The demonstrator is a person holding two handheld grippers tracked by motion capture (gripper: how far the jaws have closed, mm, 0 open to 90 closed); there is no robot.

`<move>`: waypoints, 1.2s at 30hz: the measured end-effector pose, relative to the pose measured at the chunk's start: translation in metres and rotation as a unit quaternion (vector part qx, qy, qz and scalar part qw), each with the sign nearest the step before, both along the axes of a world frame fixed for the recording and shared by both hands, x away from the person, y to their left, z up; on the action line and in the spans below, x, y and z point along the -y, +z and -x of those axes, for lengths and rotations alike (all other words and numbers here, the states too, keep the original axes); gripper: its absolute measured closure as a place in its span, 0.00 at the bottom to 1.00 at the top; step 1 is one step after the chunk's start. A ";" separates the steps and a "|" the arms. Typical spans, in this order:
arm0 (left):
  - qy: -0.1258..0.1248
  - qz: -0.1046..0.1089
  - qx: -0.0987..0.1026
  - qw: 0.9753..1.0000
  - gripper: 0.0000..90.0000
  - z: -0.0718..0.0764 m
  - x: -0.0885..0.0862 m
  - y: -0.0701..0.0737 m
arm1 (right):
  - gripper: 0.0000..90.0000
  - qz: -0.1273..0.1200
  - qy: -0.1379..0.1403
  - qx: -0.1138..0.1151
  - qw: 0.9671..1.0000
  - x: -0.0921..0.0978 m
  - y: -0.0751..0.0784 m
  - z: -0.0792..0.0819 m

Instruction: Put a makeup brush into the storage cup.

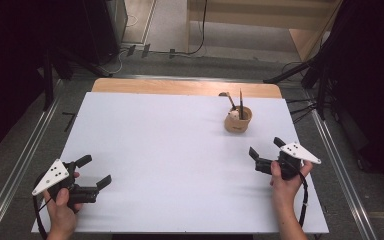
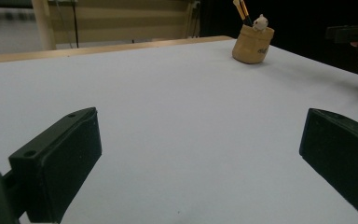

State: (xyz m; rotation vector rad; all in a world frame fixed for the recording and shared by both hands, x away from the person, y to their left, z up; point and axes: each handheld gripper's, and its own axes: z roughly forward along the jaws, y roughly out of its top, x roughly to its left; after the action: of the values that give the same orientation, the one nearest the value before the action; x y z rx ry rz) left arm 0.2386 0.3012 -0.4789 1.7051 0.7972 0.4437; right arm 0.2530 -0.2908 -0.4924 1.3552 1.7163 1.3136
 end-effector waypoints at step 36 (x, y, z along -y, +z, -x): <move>-0.003 -0.008 0.011 1.000 0.00 0.005 0.004 0.004 | 0.00 0.005 -0.006 -0.001 1.000 0.020 -0.006 0.073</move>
State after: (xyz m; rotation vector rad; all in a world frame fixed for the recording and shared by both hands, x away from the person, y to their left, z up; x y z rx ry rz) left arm 0.2338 0.2973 -0.4749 1.7152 0.7737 0.4645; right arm 0.1798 -0.3106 -0.4984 1.3597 1.7101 1.2966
